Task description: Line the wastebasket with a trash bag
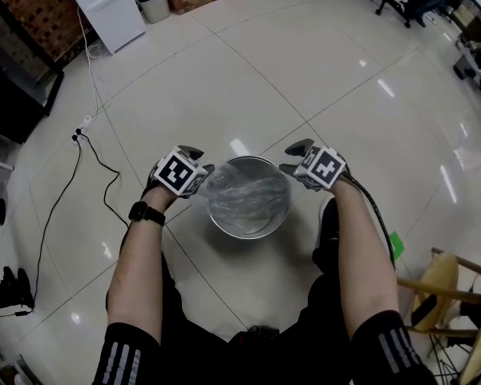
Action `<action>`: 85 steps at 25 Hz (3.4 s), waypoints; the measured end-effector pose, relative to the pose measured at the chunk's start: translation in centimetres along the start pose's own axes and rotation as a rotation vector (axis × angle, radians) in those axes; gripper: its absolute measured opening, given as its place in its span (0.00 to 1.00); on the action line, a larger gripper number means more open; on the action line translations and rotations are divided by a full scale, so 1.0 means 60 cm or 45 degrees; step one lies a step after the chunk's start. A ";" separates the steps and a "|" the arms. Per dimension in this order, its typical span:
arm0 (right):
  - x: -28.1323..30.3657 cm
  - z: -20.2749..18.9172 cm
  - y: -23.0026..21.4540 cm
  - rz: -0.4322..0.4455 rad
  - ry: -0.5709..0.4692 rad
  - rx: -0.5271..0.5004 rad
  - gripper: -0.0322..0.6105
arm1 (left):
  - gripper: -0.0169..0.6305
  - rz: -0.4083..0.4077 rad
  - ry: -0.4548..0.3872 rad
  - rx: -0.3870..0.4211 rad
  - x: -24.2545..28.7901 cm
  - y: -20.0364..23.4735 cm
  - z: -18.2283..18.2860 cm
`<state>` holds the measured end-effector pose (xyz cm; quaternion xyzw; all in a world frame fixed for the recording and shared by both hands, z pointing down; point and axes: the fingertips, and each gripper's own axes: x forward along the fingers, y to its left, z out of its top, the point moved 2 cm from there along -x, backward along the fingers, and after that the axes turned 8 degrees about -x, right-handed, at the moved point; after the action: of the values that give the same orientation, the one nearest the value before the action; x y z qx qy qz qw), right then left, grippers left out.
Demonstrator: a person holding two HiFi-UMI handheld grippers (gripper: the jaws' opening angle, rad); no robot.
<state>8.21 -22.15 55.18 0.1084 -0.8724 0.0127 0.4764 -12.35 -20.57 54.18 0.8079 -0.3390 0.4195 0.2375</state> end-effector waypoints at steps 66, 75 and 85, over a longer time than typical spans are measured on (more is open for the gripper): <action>-0.116 0.012 0.077 0.024 -0.021 -0.313 0.43 | 0.39 -0.031 0.151 0.539 -0.047 -0.111 -0.049; -0.056 -0.041 0.086 0.275 0.075 -0.207 0.27 | 0.32 -0.168 0.204 0.414 -0.009 -0.100 -0.073; -0.081 -0.027 0.132 0.462 -0.011 -0.217 0.06 | 0.02 -0.229 0.239 0.525 -0.050 -0.148 -0.081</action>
<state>10.50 -13.37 52.68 -0.0910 -0.8775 0.0240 0.4702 -9.49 -10.43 53.41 0.8238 -0.1491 0.5302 0.1343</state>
